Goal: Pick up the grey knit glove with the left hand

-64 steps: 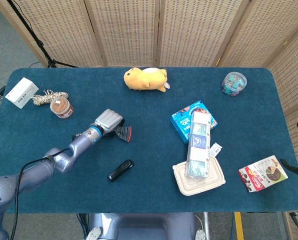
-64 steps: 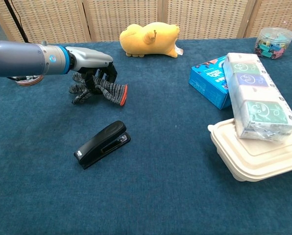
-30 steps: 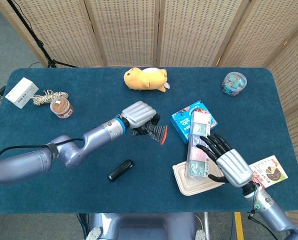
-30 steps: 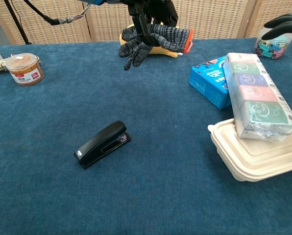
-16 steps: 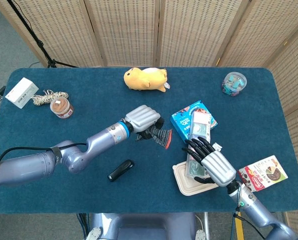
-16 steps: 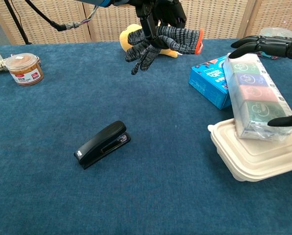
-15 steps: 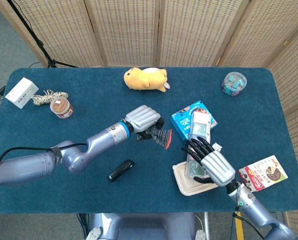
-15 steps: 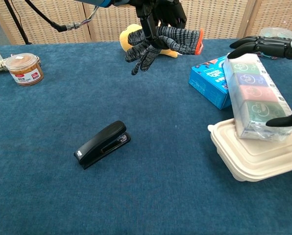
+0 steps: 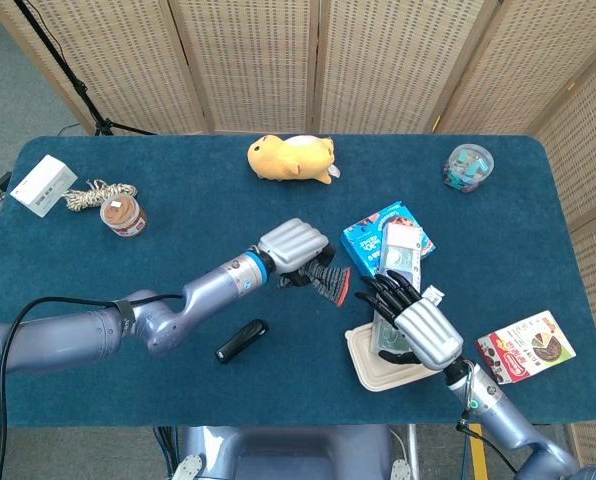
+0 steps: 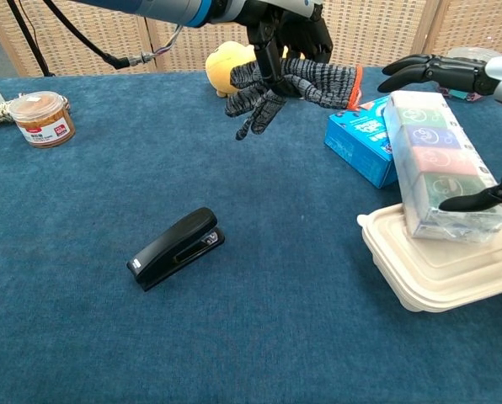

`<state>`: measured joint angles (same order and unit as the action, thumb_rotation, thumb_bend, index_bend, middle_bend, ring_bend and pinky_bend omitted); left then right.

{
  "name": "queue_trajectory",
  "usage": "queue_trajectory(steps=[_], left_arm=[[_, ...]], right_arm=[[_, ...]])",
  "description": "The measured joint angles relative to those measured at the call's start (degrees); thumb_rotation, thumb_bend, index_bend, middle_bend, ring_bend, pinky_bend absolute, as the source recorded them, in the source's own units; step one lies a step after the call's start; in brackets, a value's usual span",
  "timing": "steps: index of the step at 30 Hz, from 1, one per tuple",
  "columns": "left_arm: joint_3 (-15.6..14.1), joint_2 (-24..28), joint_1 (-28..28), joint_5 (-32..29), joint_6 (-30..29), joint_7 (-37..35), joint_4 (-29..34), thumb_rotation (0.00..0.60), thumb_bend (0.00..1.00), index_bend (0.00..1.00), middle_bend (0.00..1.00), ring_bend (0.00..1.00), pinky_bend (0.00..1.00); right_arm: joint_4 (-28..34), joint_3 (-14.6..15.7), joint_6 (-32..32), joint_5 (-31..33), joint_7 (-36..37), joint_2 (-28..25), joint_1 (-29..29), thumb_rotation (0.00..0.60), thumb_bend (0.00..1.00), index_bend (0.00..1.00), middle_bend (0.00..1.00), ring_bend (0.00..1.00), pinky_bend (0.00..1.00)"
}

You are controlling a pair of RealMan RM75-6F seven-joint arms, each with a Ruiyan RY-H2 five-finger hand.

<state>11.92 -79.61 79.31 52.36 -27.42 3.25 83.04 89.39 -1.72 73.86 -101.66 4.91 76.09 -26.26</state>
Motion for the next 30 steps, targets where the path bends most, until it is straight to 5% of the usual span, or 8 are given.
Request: queue_trajectory(steps=[30], left_arm=[[-0.7,-1.4,3.4,-10.1,1.4,-0.5,-1.7,0.600,0.37,0.58,0.53,0.49,0.52]], right_arm=[[-1.4,0.4,0.5,1.6,-0.2,3.8,-1.1,0.600,0.00,0.14,0.07,0.00,0.00]])
